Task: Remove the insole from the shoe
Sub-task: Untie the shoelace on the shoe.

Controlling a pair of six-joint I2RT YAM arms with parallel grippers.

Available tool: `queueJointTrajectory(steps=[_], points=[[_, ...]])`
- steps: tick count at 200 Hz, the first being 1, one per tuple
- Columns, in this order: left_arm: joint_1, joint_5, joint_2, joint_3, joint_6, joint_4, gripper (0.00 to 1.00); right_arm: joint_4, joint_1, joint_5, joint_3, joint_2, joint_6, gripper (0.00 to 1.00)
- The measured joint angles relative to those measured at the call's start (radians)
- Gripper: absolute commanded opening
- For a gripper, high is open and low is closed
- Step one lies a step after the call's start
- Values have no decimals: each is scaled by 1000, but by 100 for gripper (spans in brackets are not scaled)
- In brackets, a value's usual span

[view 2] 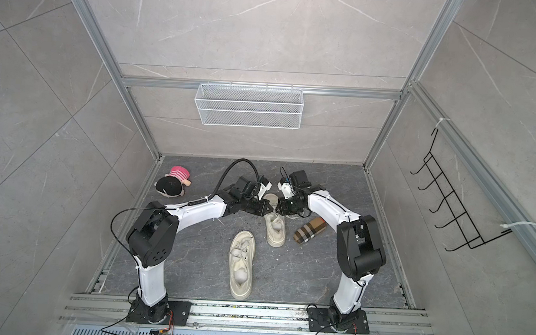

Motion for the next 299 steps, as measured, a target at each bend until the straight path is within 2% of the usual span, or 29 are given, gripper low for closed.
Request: queueJointTrajectory(steps=[33, 71, 152, 163, 173, 191, 215, 238, 268, 299], points=[[0, 8, -9, -29, 8, 30, 0, 19, 12, 34, 0, 13, 34, 31], [0, 4, -64, -106, 16, 77, 0, 24, 14, 138, 28, 31, 94, 31], [0, -65, -201, -257, 19, 129, 0, -4, 10, 536, 55, 33, 204, 31], [0, -72, -210, -265, 19, 133, 0, -12, 3, 560, 55, 33, 204, 35], [0, -74, -212, -269, 19, 134, 0, -11, -5, 550, 54, 31, 198, 43], [0, -74, -212, -271, 19, 135, 0, 2, -18, 450, 49, 13, 179, 52], [0, -77, -212, -271, 19, 135, 0, 13, -16, 286, 36, -33, 171, 54], [0, -77, -212, -271, 19, 135, 0, 24, 0, 178, 13, -61, 170, 57], [0, -77, -212, -271, 19, 134, 0, 23, 30, 111, -24, -63, 171, 58], [0, -77, -212, -271, 19, 134, 0, 14, 43, 100, -51, -63, 171, 56]])
